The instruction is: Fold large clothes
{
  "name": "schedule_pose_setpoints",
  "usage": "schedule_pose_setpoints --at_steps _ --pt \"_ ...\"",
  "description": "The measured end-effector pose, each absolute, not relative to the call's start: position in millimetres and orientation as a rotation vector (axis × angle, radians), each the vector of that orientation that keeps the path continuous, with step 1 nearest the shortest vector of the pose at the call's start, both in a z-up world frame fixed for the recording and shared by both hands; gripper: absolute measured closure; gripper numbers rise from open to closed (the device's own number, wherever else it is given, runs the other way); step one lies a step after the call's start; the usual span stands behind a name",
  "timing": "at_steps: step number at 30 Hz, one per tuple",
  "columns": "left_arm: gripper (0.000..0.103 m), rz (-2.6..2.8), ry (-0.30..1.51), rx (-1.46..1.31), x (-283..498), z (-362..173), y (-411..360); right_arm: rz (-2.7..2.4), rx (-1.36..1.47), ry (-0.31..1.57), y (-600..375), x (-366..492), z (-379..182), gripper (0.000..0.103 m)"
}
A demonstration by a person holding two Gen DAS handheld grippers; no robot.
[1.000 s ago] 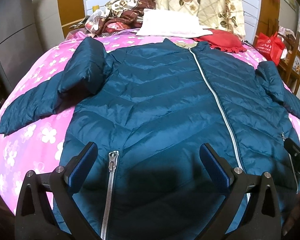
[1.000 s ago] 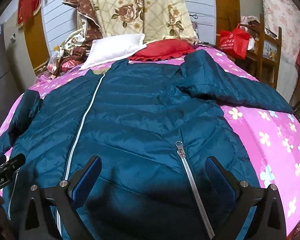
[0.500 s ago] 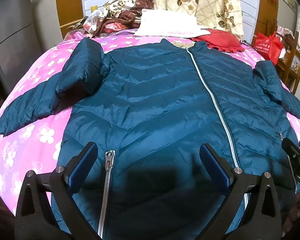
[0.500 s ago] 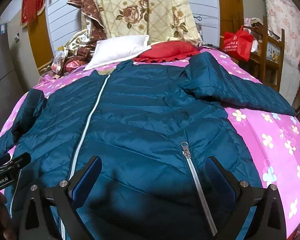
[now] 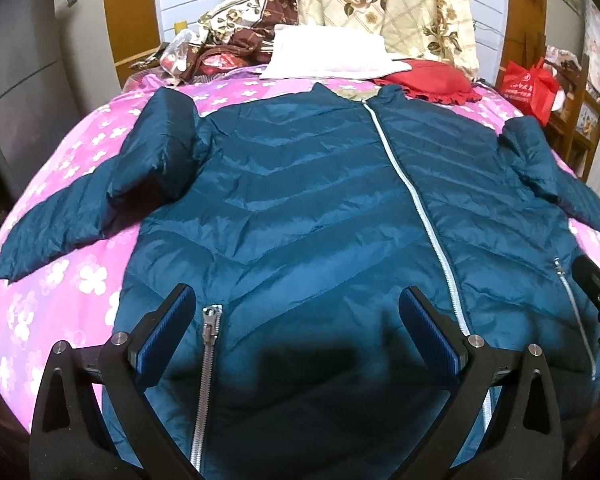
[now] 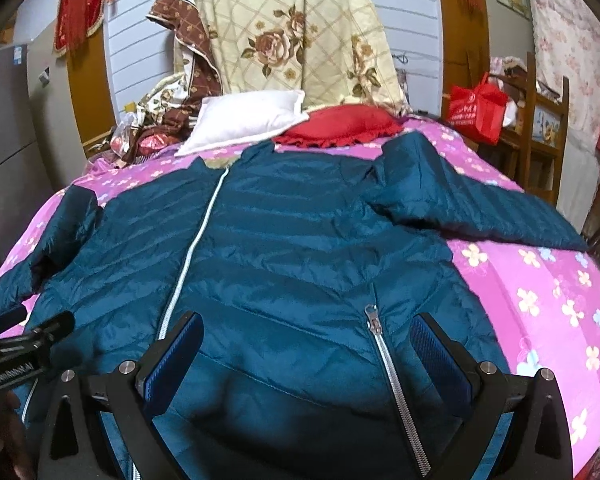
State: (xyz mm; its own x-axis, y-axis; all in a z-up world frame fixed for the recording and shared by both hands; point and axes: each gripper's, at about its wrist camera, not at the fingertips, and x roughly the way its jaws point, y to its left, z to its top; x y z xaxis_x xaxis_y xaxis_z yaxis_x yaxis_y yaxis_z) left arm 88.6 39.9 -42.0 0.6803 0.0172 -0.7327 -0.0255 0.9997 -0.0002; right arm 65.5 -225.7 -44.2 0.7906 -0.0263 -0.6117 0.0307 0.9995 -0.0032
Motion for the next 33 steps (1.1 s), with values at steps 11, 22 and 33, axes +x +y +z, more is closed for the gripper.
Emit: schedule_pose_setpoints --at_steps 11,22,33 --pt "0.001 -0.003 0.844 -0.042 87.0 -48.6 41.5 0.021 -0.048 0.606 -211.5 60.2 -43.0 0.000" --pt "0.001 0.028 0.825 -0.012 85.4 -51.7 38.0 0.059 -0.052 0.609 -211.3 61.6 -50.5 0.000" --pt "0.001 0.027 0.840 -0.034 86.0 -52.7 39.8 0.038 -0.059 0.646 -214.8 65.3 -56.0 0.000"
